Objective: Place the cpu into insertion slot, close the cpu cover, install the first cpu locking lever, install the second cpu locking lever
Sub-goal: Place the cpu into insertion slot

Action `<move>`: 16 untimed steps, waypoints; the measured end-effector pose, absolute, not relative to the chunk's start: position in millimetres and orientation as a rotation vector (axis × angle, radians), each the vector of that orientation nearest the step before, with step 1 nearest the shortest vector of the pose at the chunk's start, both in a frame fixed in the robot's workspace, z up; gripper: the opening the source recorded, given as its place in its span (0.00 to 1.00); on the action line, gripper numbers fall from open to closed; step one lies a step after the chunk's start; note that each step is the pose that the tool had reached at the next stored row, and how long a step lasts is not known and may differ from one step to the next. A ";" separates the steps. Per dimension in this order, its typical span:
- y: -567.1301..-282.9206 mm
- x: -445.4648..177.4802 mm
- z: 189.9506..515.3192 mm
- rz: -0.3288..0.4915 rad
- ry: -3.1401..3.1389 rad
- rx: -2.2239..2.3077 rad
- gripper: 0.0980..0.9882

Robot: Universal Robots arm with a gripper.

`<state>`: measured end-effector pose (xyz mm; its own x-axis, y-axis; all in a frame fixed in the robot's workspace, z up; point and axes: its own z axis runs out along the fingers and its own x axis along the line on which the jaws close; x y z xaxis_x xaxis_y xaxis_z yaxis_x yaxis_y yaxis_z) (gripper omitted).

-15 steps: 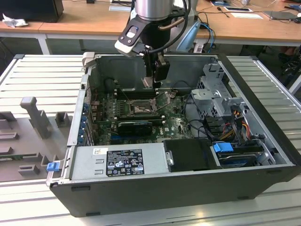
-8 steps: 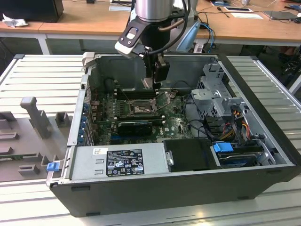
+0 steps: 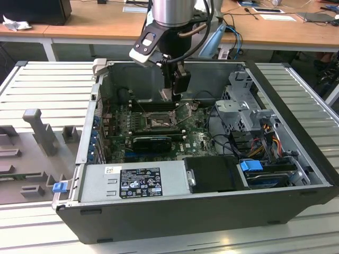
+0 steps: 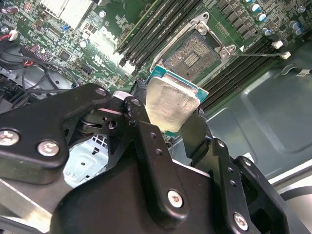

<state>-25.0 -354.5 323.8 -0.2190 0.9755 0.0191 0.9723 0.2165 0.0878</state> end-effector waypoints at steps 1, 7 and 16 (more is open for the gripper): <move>-354.5 -25.0 323.3 0.125 2.418 1.938 0.48; -354.5 -25.0 321.1 0.125 2.417 1.940 0.48; -354.5 -25.0 316.7 0.125 2.413 1.944 0.48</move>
<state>-25.0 -354.5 316.7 -0.2138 0.9767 0.0191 0.9735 0.2113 0.0878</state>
